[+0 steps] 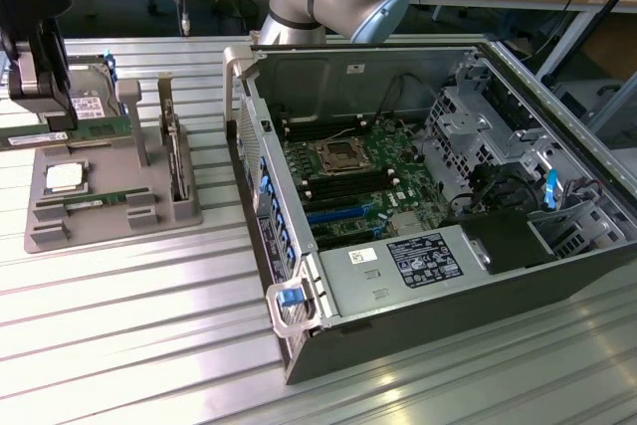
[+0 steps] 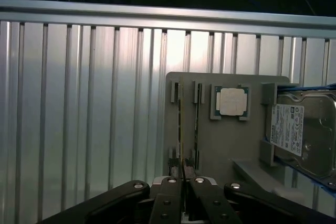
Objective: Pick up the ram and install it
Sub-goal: 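Pick up the ram and move it above insertion slot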
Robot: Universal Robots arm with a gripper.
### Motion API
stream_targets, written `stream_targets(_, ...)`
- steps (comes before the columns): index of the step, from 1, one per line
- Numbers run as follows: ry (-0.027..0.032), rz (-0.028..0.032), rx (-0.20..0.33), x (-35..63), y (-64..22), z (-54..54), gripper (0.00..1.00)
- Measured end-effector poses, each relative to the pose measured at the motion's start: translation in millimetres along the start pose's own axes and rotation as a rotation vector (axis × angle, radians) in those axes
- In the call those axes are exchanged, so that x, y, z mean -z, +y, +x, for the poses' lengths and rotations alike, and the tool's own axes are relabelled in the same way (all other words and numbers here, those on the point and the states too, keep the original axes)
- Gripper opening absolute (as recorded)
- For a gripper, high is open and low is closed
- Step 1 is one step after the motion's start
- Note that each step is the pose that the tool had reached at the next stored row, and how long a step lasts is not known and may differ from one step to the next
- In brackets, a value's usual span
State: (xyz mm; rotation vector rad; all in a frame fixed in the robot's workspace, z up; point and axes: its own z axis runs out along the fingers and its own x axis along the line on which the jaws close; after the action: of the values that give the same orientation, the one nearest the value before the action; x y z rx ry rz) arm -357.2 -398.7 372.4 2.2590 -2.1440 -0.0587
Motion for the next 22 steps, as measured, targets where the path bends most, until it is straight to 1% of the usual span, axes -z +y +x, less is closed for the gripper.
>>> stream_targets(2, 0.0, 0.0, 0.0, 2.3, 0.0, 0.0, 0.12)
stream_targets(5, 0.0, 0.0, 0.0, 9.5, -0.1, -0.1, 0.12)
stream_targets(12, 0.0, 0.0, 0.0, 19.5, -0.4, -0.1, 0.12)
stream_targets(13, 0.0, 0.0, 0.0, 23.2, -0.5, -0.1, 0.12)
stream_targets(16, 0.0, 0.0, 0.0, 29.7, -0.7, -0.2, 0.12)
stream_targets(22, 0.0, 0.0001, 0.0, 40.7, -1.1, -0.2, 0.12)
